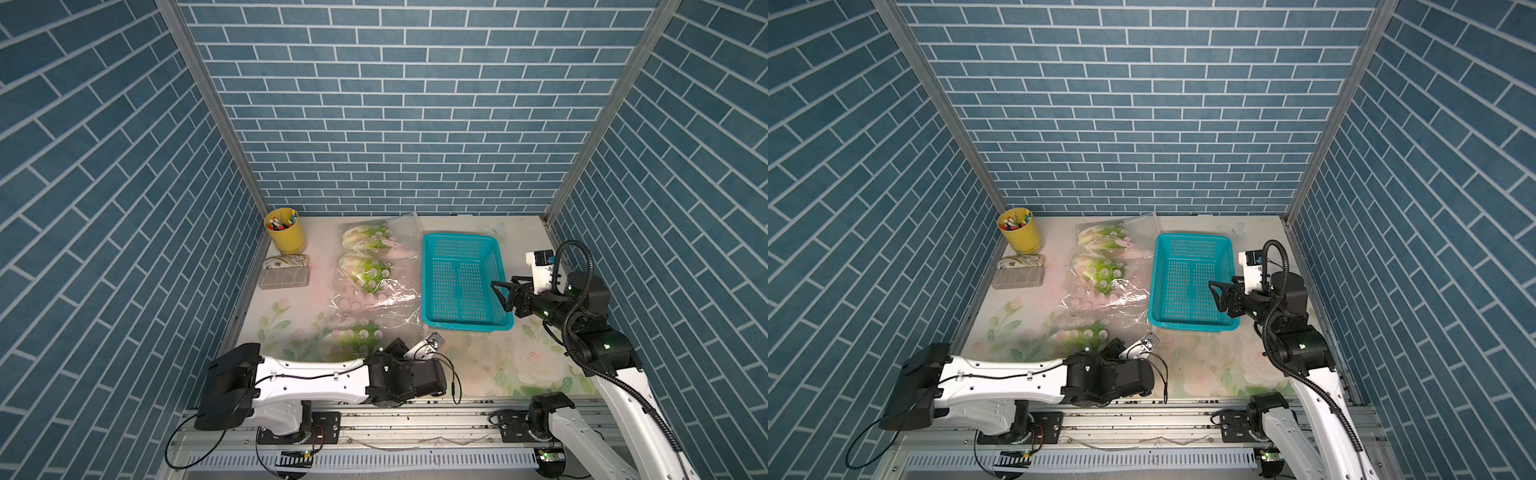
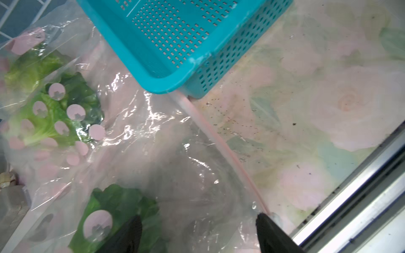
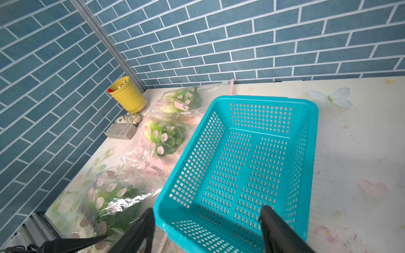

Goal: Open the zip-top bag and take out the chinese cabbages
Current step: Adjust the zipper food storage bag at the center of the board.

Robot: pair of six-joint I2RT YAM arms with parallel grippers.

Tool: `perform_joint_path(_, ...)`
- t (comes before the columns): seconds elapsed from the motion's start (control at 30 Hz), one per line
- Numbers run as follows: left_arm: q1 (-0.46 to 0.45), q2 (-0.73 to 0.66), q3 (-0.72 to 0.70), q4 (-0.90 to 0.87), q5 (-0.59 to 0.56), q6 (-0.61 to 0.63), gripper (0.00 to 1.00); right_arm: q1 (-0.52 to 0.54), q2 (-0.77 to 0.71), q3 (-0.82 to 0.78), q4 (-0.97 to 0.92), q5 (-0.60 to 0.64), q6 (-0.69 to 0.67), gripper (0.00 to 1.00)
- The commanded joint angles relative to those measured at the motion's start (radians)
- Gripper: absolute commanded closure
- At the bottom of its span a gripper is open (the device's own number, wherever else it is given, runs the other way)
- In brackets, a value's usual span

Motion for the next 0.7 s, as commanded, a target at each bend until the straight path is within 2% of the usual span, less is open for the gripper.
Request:
perform_joint_path(0.0,-0.010,0.029,0.012,0.108,0.037,-0.025,0.09,0.005,-0.014,0.026,-0.029,0.022,-0.046,0.24)
perform_joint_path(0.03,-0.010,0.035,0.006,0.128,0.058,-0.031,0.03,0.006,-0.019,0.028,-0.033,0.030,-0.051,0.24)
perform_joint_path(0.07,-0.010,0.041,0.002,0.139,0.067,-0.044,0.01,0.005,-0.022,0.030,-0.038,0.035,-0.056,0.24)
perform_joint_path(0.2,-0.009,0.073,0.007,0.146,0.098,-0.096,0.00,0.005,-0.025,0.032,-0.045,0.048,-0.065,0.24)
perform_joint_path(0.53,0.011,0.088,-0.020,0.123,0.186,-0.236,0.15,0.005,-0.019,0.040,-0.059,0.066,-0.074,0.24)
perform_joint_path(0.67,0.022,0.103,-0.041,0.129,0.229,-0.255,0.20,0.005,-0.019,0.045,-0.066,0.072,-0.073,0.24)
